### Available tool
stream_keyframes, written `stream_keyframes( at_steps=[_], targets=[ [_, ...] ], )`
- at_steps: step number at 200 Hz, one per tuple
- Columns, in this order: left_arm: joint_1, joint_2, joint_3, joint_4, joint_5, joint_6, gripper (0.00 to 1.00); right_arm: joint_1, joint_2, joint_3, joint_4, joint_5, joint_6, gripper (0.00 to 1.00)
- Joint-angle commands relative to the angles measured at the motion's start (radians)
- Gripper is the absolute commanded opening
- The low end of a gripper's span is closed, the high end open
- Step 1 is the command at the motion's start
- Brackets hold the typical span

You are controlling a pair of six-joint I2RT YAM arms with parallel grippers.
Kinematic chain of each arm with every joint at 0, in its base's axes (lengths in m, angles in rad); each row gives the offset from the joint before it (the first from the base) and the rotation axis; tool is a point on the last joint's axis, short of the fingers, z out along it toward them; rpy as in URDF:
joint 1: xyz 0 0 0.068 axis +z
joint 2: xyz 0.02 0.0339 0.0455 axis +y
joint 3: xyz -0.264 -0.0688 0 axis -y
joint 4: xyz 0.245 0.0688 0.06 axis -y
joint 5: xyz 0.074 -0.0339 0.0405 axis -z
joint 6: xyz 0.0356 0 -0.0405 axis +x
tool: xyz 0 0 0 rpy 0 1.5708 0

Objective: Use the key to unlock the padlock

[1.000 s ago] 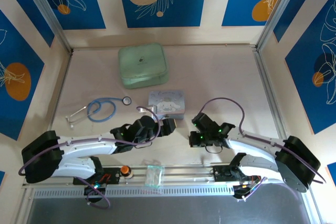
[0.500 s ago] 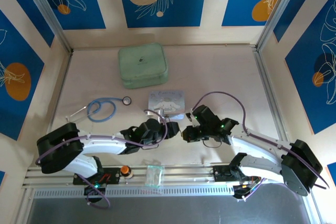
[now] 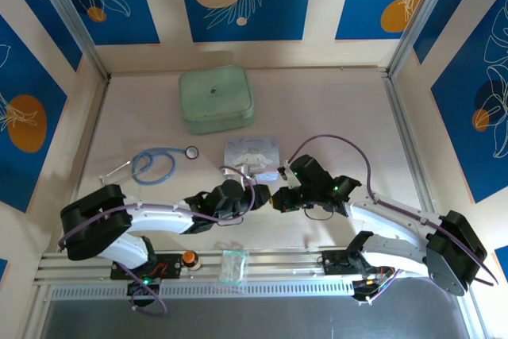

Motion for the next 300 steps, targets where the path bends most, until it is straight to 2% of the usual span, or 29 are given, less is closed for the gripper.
stream_keyframes(
  at_steps=[1,11,33,51,61,76,89,102,111,138,147,164,169,178,183,187,200,219,232,244,267,300],
  targets=[
    [-0.011,0.014,-0.014,0.042,0.006,-0.036,0.35,0.005,-0.011,-0.001,0.073,-0.050,0.019,0.02],
    [-0.011,0.011,-0.020,0.046,0.000,-0.037,0.37,0.005,-0.010,-0.005,0.080,-0.049,0.024,0.02],
    [-0.011,0.007,-0.012,0.021,0.004,-0.033,0.29,0.003,-0.010,-0.006,0.081,-0.039,0.022,0.02],
    [-0.011,0.016,-0.012,0.034,0.015,-0.042,0.27,-0.002,-0.009,-0.005,0.089,-0.042,0.026,0.02],
    [-0.011,0.023,-0.014,0.040,0.018,-0.046,0.20,-0.003,-0.006,-0.005,0.096,-0.047,0.026,0.02],
    [-0.011,0.030,-0.017,0.051,0.019,-0.050,0.18,-0.003,-0.004,-0.002,0.102,-0.047,0.029,0.02],
    [-0.011,0.028,-0.018,0.054,0.019,-0.054,0.10,-0.004,-0.006,-0.002,0.105,-0.043,0.030,0.02],
    [-0.011,0.024,-0.021,0.050,0.018,-0.054,0.08,-0.009,-0.009,-0.006,0.115,-0.048,0.036,0.02],
    [-0.011,0.022,-0.020,0.043,0.019,-0.053,0.00,-0.012,-0.011,-0.008,0.122,-0.054,0.039,0.02],
    [-0.011,0.014,-0.033,0.054,0.007,-0.072,0.00,-0.014,-0.019,-0.014,0.144,-0.055,0.056,0.04],
    [-0.009,0.004,-0.047,0.073,-0.006,-0.082,0.00,-0.016,-0.021,-0.012,0.142,-0.062,0.064,0.12],
    [-0.005,-0.035,-0.070,0.074,-0.053,-0.111,0.00,-0.031,-0.042,-0.012,0.138,-0.057,0.108,0.54],
    [-0.003,-0.051,-0.078,0.070,-0.075,-0.120,0.00,-0.036,-0.053,-0.015,0.138,-0.045,0.124,0.62],
    [0.001,-0.085,-0.091,0.065,-0.111,-0.131,0.00,-0.051,-0.085,-0.033,0.158,-0.028,0.172,0.81],
    [0.004,-0.102,-0.097,0.065,-0.126,-0.133,0.00,-0.062,-0.107,-0.050,0.188,-0.030,0.196,0.85],
    [0.008,-0.117,-0.101,0.062,-0.137,-0.136,0.00,-0.072,-0.124,-0.065,0.221,-0.035,0.214,0.94],
    [0.016,-0.160,-0.103,0.043,-0.166,-0.145,0.00,-0.104,-0.173,-0.123,0.355,-0.062,0.308,0.97],
    [0.021,-0.206,-0.101,0.036,-0.189,-0.154,0.00,-0.130,-0.203,-0.196,0.585,-0.093,0.430,0.99],
    [0.021,-0.227,-0.107,0.077,-0.195,-0.152,0.00,-0.129,-0.190,-0.202,0.674,-0.120,0.466,0.97],
    [0.021,-0.247,-0.111,0.112,-0.194,-0.154,0.00,-0.119,-0.167,-0.202,0.734,-0.152,0.494,0.91],
    [0.021,-0.280,-0.115,0.166,-0.193,-0.157,0.00,-0.102,-0.128,-0.228,0.875,-0.176,0.560,0.73],
    [0.018,-0.301,-0.113,0.210,-0.196,-0.152,0.00,-0.062,-0.081,-0.222,0.974,-0.193,0.603,0.68]
  ],
)
